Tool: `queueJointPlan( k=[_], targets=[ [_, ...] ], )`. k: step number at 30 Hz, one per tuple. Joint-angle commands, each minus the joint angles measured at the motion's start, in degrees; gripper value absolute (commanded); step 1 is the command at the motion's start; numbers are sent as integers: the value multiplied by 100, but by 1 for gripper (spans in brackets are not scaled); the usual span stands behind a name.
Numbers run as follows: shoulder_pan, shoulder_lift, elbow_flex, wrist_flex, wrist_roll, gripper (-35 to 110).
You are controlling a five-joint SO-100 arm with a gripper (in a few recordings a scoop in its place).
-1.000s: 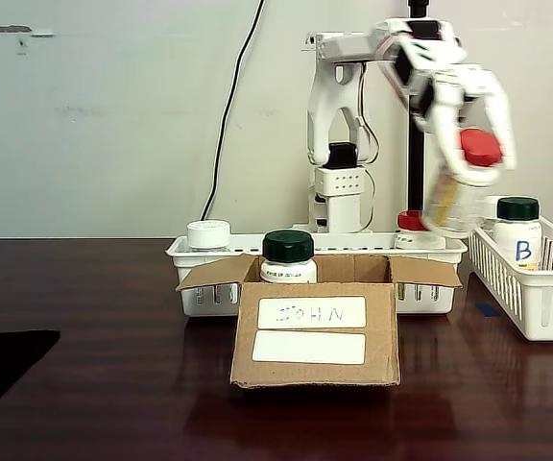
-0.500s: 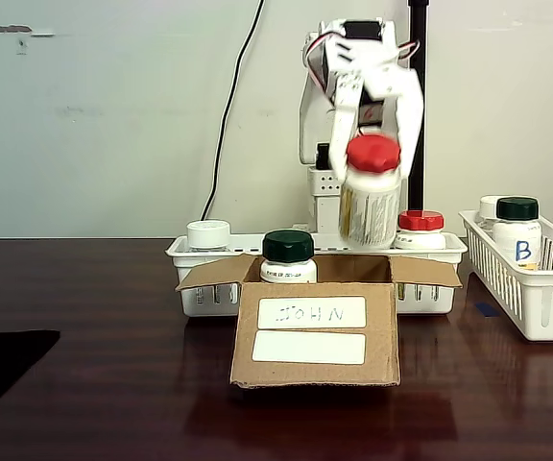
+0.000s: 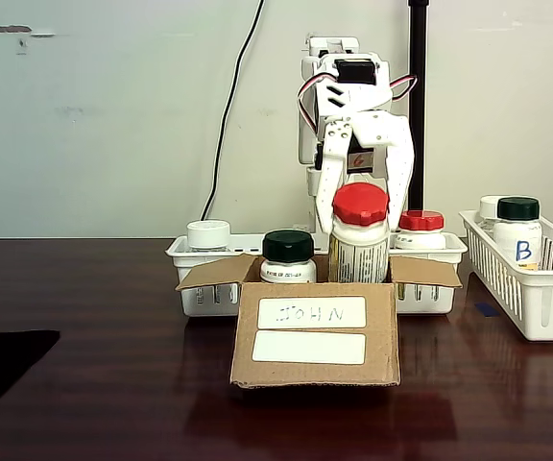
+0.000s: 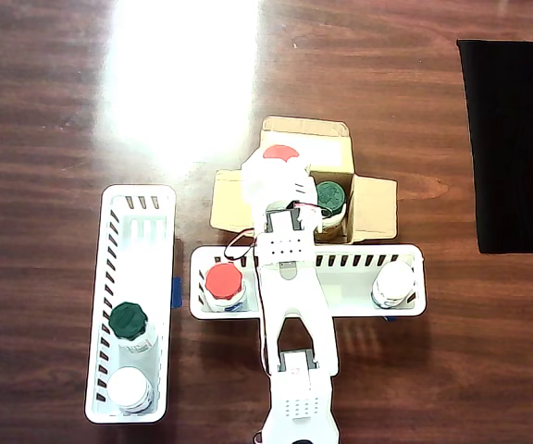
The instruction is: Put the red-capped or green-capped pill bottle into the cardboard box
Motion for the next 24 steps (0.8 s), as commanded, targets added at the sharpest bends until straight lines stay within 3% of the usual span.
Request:
queueJointPlan(
  k=[1,11,14,19,24],
  targets=[
    [158,431,79,-316,53,2],
    [176,729,519,-308,70,61],
    [132,853,422,-88,9,71],
    [0,1354,-193,1406,-149,69],
    [-44,2215,-132,2900,-18,44]
  ],
)
